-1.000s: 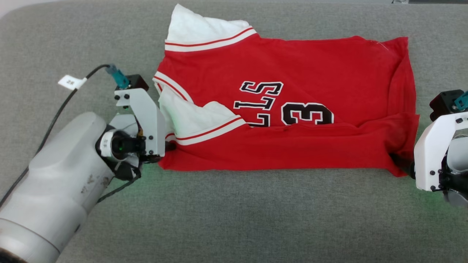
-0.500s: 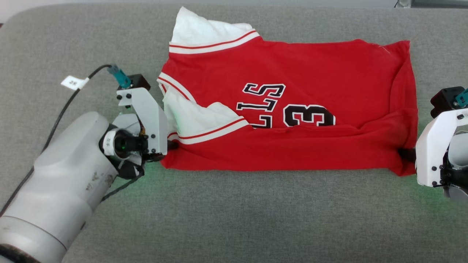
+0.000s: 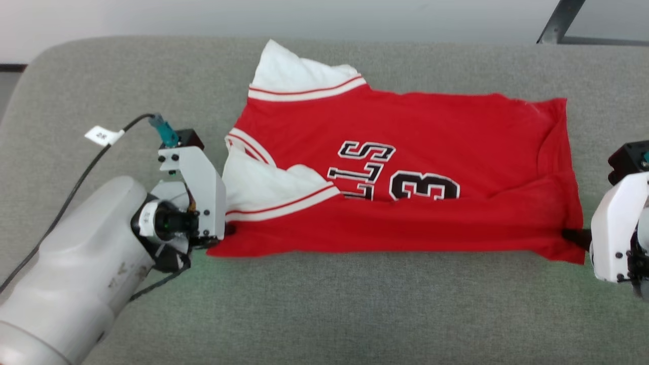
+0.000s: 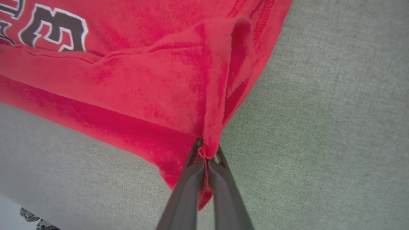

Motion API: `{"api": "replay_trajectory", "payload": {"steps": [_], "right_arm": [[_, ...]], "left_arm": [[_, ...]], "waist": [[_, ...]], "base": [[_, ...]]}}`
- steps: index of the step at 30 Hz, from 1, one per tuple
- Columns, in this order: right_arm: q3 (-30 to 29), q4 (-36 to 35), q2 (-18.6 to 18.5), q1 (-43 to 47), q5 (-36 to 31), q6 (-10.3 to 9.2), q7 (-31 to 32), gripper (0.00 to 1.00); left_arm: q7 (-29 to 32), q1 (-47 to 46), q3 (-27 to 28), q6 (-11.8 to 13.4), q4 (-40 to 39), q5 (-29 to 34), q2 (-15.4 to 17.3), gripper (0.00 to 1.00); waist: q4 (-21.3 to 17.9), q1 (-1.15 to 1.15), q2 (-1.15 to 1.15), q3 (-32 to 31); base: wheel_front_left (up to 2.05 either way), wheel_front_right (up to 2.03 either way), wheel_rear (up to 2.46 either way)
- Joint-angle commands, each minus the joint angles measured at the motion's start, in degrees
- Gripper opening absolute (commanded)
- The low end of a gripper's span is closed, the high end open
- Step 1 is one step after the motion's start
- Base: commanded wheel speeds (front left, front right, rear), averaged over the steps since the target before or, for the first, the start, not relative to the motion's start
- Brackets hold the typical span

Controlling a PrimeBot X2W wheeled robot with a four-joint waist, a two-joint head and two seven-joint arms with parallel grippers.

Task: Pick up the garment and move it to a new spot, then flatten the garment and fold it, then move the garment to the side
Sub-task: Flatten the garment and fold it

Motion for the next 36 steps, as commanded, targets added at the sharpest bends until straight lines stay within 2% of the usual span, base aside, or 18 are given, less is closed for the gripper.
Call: {"api": "replay_trajectory", "payload": {"steps": [1,11,16,20,25,27,28,29,30,31,32,33,36], "right_arm": [[-0.5,-0.77,-0.74,1.12,0.3,-0.06,0.65,0.0],[-3.23,-9.12,-2.02,8.7,1.55,-0.06,5.13,0.0],[-4.86,-11.32,-0.61,12.58,1.34,-0.06,5.66,0.0],[-4.96,-11.96,0.69,14.54,0.77,-0.06,5.06,0.0],[-4.4,-12.03,1.48,15.22,0.38,-0.06,4.47,0.0],[-4.19,-11.91,1.58,15.3,0.27,-0.06,4.27,0.0],[-4.13,-11.99,1.56,15.3,0.15,-0.06,4.0,0.23],[-4.04,-12.16,1.5,15.26,0.02,-0.06,3.76,0.44],[-4.0,-12.34,1.39,15.22,-0.13,-0.06,3.33,0.61],[-3.96,-12.49,1.23,15.22,-0.21,-0.06,3.07,0.97],[-3.97,-12.6,1.12,15.21,-0.26,-0.06,2.75,1.0],[-4.03,-12.81,1.02,15.14,-0.46,-0.06,2.44,1.0],[-3.9,-13.57,0.95,14.9,-0.46,-0.06,1.33,1.0]], "left_arm": [[0.61,1.11,-0.18,0.82,-1.03,-0.11,0.91,0.0],[4.16,5.82,-1.09,7.93,-15.77,-0.28,7.83,0.0],[4.69,9.37,-1.62,11.15,-22.86,-0.76,10.31,0.0],[3.99,11.82,-1.76,12.51,-25.29,-1.37,10.72,0.0],[3.35,13.09,-1.96,12.73,-25.68,-1.39,10.4,0.0],[3.17,13.45,-1.98,12.73,-25.59,-1.36,10.38,0.2],[3.15,13.42,-2.06,12.76,-25.61,-1.19,10.47,0.38],[3.01,13.14,-1.99,12.9,-25.64,-0.91,10.57,0.65],[3.05,12.81,-1.9,13.06,-25.69,-0.79,10.63,0.73],[3.1,12.44,-1.83,13.16,-25.83,-0.65,10.77,0.8],[3.01,12.04,-1.73,13.36,-25.98,-0.45,11.07,0.97],[3.13,11.66,-1.7,13.66,-26.17,-0.19,11.32,1.0],[3.19,10.52,-1.24,14.15,-27.05,0.38,12.09,1.0]], "waist": [[0.37,0.0,0.0,-1.22],[1.21,0.0,0.0,-3.52],[1.33,0.0,0.0,-3.53],[1.02,0.0,0.0,-3.31],[0.55,0.0,0.0,-3.05],[0.29,0.0,0.0,-3.03],[0.19,0.0,0.0,-3.02],[0.08,0.0,0.0,-2.99],[0.01,0.0,0.0,-2.98],[-0.06,0.0,0.0,-3.0],[-0.16,0.0,0.0,-3.04],[-0.24,0.0,0.0,-3.09],[-0.48,0.0,0.0,-3.27]], "base": [[0.0,0.0,0.0],[0.0,0.0,0.0],[0.0,0.0,0.0],[0.0,0.0,0.0],[0.0,0.0,0.0],[0.0,0.0,0.0],[0.0,0.0,0.0],[0.0,0.0,0.0],[0.0,0.0,0.0],[0.0,0.0,0.0],[0.0,0.0,0.0],[0.0,0.0,0.0],[0.0,0.0,0.0]]}}
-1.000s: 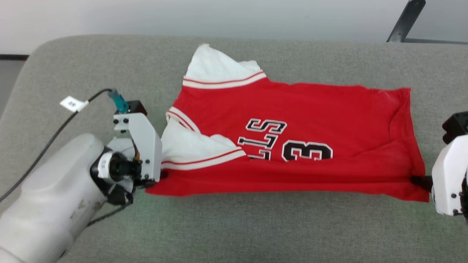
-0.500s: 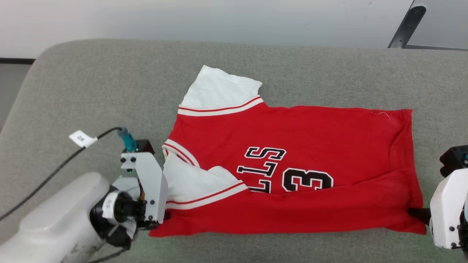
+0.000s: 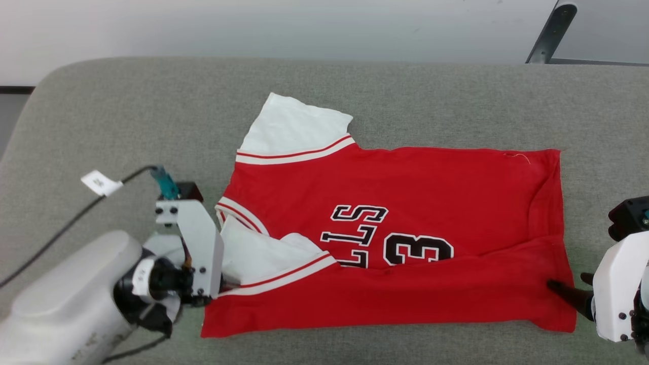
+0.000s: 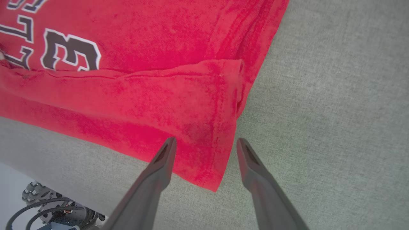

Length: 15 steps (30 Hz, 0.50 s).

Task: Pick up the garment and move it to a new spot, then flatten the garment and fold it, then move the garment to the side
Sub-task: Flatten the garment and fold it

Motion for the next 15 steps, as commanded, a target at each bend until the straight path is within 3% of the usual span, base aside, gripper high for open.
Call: {"api": "replay_trajectory", "payload": {"steps": [1,7,11,15], "right_arm": [[-0.21,-0.34,0.07,0.23,-0.33,-0.06,-0.38,1.0],[-0.22,-5.12,-0.42,1.07,-1.18,-0.05,-7.72,1.0],[1.28,-9.29,-1.78,0.97,-3.43,-0.06,-20.98,1.0],[3.01,-11.24,-3.11,0.67,-9.28,-0.05,-38.2,1.0]], "left_arm": [[-0.25,-0.67,0.41,0.3,-0.23,0.32,0.3,1.0],[-4.18,-3.28,2.78,-1.03,-1.94,2.19,1.25,1.0],[-9.79,-5.45,4.11,-3.65,-0.9,5.34,1.02,1.0],[-14.29,-7.12,5.16,-5.7,1.76,7.36,0.3,1.0]], "waist": [[-0.13,0.0,0.0,-0.14],[-1.0,0.0,0.0,-0.59],[-2.13,0.0,0.0,-0.44],[-3.69,0.0,0.0,-0.06]], "base": [[0.0,0.0,0.0],[0.0,0.0,0.0],[0.0,0.0,0.0],[0.0,0.0,0.0]]}}
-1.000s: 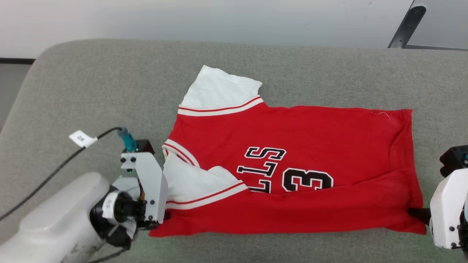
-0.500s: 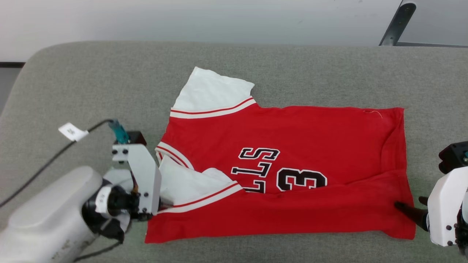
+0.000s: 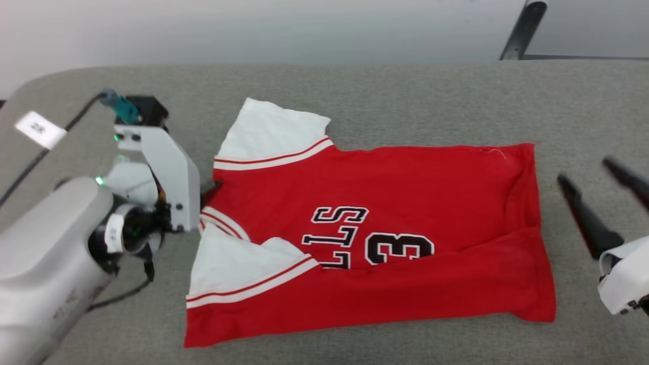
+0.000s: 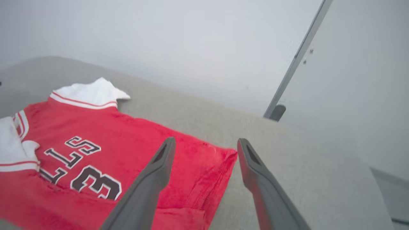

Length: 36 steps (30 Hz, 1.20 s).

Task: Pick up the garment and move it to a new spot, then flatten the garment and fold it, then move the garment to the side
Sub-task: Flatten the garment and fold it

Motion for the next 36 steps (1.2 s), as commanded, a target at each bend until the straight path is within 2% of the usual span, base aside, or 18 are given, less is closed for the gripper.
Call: {"api": "replay_trajectory", "payload": {"steps": [1,6,9,11,14,18,27,36], "right_arm": [[0.14,-0.21,0.28,-0.04,-1.62,-0.04,-3.26,1.0],[-0.45,0.53,3.91,-0.77,-12.26,-0.04,-25.83,1.0],[-0.65,1.64,7.13,-0.57,-16.64,-0.04,-33.94,1.0],[-0.93,2.25,9.02,-0.98,-18.48,-0.04,-36.6,1.0],[-0.76,2.44,11.18,-2.02,-19.68,-0.04,-38.3,1.0],[-0.77,1.81,12.21,-2.8,-19.89,-0.04,-39.12,1.0],[-0.85,0.16,13.13,-4.6,-18.77,-0.04,-39.57,1.0],[-0.79,-0.62,14.47,-5.01,-17.54,-0.04,-39.69,1.0]], "left_arm": [[-0.73,-0.67,0.36,-0.54,0.57,0.4,-0.24,1.0],[-5.69,-3.4,1.77,-4.0,4.82,2.15,-1.43,1.0],[-8.15,-5.03,2.53,-5.85,7.58,2.93,-1.91,1.0],[-8.98,-6.2,2.77,-6.69,9.25,3.39,-2.0,1.0],[-8.52,-8.01,2.48,-7.69,11.66,4.19,-1.78,1.0],[-6.32,-11.35,2.24,-8.79,15.29,4.78,-1.32,1.0],[4.77,-19.34,-0.39,-12.29,22.46,5.84,-0.11,1.0],[11.73,-24.98,-2.49,-13.62,28.31,7.56,0.7,1.0]], "waist": [[-1.08,0.0,0.0,0.4],[-3.93,0.0,0.0,1.85],[-5.8,0.0,0.0,3.18],[-7.01,0.0,0.0,4.21],[-8.67,0.0,0.0,5.97],[-10.68,0.0,0.0,8.63],[-15.03,0.0,0.0,14.63],[-17.12,0.0,0.0,18.3]], "base": [[0.0,0.0,0.0],[0.0,0.0,0.0],[0.0,0.0,0.0],[0.0,0.0,0.0],[0.0,0.0,0.0],[0.0,0.0,0.0],[0.0,0.0,0.0],[0.0,0.0,0.0]]}}
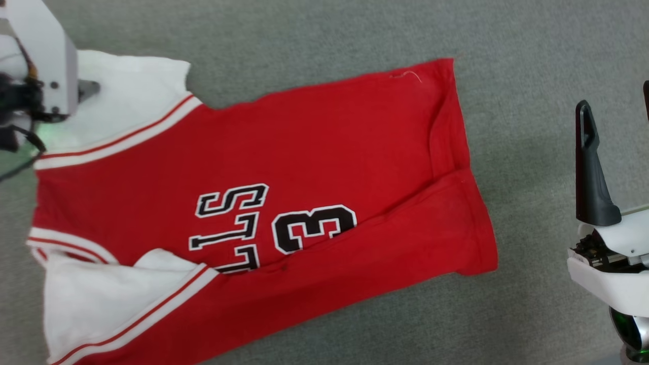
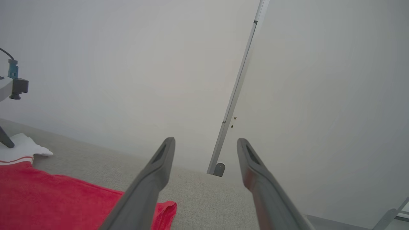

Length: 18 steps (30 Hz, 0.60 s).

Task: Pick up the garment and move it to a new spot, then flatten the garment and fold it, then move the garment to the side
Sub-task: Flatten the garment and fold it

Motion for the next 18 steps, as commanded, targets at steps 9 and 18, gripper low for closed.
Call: {"api": "replay_trajectory", "payload": {"steps": [9,18], "right_arm": [[0.19,-0.14,0.35,-1.63,1.72,-0.05,-0.27,1.0],[0.12,0.91,-0.24,-2.78,5.25,-0.05,0.41,1.0]], "left_arm": [[6.77,-1.29,-2.27,1.0,5.94,0.33,-1.44,1.0],[12.05,-0.87,-2.65,3.44,6.52,-1.49,-4.39,0.0]], "waist": [[-2.11,0.0,0.0,3.34],[-1.71,0.0,0.0,3.77]], "base": [[0.0,0.0,0.0],[0.0,0.0,0.0]]}}
